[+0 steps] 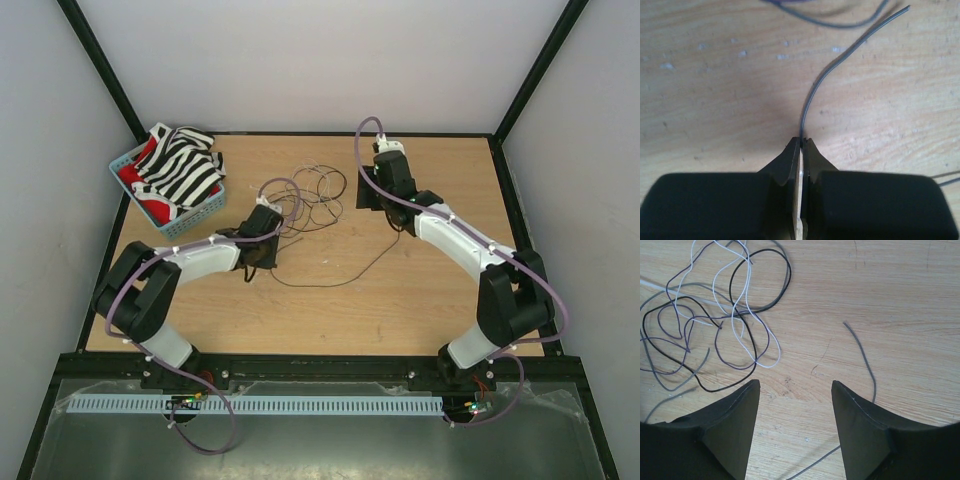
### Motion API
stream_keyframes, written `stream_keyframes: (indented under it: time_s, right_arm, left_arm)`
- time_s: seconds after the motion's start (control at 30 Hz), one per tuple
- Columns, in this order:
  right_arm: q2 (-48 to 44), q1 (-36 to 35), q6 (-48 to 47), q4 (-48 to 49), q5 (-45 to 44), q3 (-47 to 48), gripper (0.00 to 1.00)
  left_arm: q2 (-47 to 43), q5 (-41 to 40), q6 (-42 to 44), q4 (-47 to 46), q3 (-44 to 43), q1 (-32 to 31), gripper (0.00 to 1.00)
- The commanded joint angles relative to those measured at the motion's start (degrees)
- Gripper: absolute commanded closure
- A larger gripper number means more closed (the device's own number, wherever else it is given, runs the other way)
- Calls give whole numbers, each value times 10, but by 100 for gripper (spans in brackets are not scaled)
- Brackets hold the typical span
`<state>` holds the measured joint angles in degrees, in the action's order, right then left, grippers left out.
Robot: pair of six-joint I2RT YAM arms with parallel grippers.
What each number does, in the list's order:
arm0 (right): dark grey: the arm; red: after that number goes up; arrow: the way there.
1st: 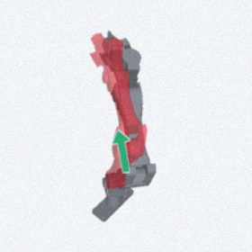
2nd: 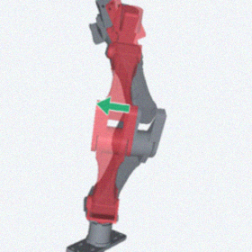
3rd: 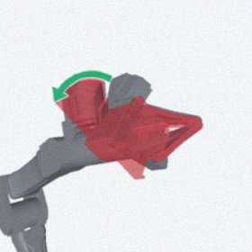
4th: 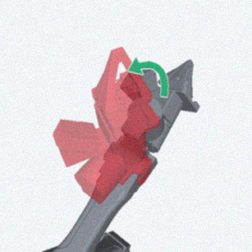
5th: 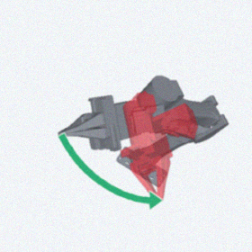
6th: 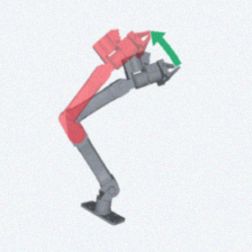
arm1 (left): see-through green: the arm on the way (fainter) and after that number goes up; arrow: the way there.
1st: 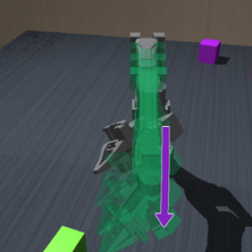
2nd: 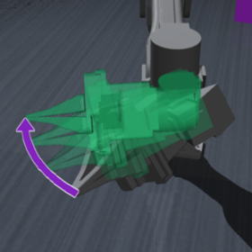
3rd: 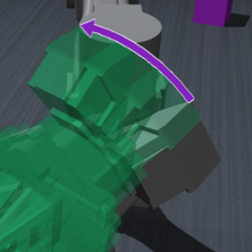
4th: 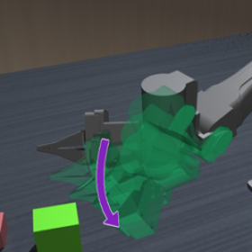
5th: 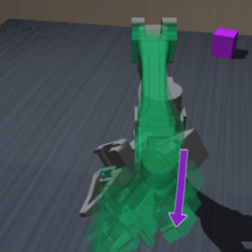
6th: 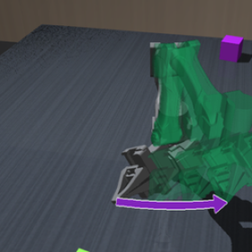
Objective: Zip-tie the wires
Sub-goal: Straighten the cable at the center of the board.
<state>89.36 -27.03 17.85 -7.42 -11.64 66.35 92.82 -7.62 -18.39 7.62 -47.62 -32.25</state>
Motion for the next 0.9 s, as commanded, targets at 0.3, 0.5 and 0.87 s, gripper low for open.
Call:
stream_keyframes:
  time_s: [0.3, 0.5, 0.87]
  right_arm:
    - [0, -2, 3, 6, 40, -31, 31]
    - [46, -4, 38, 31, 78, -27, 30]
    - [175, -5, 45, 62, 46, 90, 23]
  left_arm:
    - [-114, -13, -110, 104, 110, -49, 98]
    - [-174, -51, -138, 120, 149, -49, 96]
    - [-198, -72, -123, 124, 128, -19, 64]
